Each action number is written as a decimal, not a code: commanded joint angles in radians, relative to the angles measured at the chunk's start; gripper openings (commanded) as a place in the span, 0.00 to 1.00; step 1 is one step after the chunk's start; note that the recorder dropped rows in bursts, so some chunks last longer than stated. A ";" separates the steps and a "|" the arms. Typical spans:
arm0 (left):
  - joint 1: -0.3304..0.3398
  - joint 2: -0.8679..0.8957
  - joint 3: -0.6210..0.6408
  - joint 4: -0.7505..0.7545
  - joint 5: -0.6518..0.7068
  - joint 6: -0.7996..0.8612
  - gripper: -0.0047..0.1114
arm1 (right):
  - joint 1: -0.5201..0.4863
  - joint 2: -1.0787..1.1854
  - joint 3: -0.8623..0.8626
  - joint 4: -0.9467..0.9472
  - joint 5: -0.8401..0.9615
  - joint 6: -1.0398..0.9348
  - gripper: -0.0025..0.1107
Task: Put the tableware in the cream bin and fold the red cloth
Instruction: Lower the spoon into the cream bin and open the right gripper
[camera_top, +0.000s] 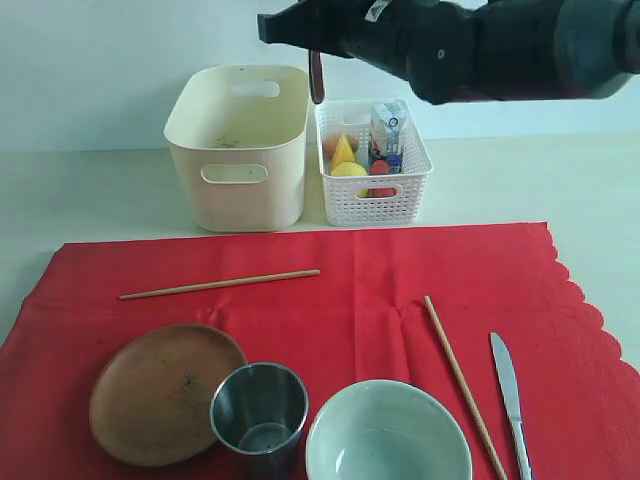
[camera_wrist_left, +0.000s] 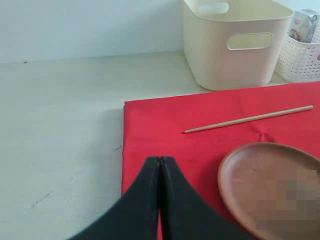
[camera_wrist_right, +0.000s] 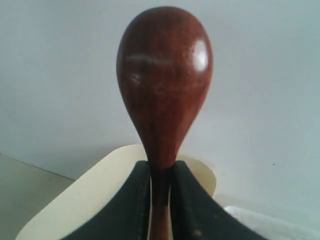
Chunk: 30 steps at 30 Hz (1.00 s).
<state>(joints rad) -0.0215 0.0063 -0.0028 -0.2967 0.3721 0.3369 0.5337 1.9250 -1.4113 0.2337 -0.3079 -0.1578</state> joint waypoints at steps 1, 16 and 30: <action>0.003 -0.006 0.003 -0.002 -0.004 -0.002 0.04 | 0.001 0.048 -0.003 -0.280 -0.116 0.179 0.02; 0.003 -0.006 0.003 -0.002 -0.004 -0.002 0.04 | 0.001 0.270 -0.169 -0.505 -0.235 0.336 0.02; 0.003 -0.006 0.003 -0.002 -0.004 -0.002 0.04 | 0.001 0.372 -0.260 -0.505 -0.035 0.297 0.02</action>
<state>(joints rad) -0.0215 0.0063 -0.0028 -0.2967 0.3721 0.3369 0.5337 2.2917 -1.6612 -0.2639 -0.3759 0.1665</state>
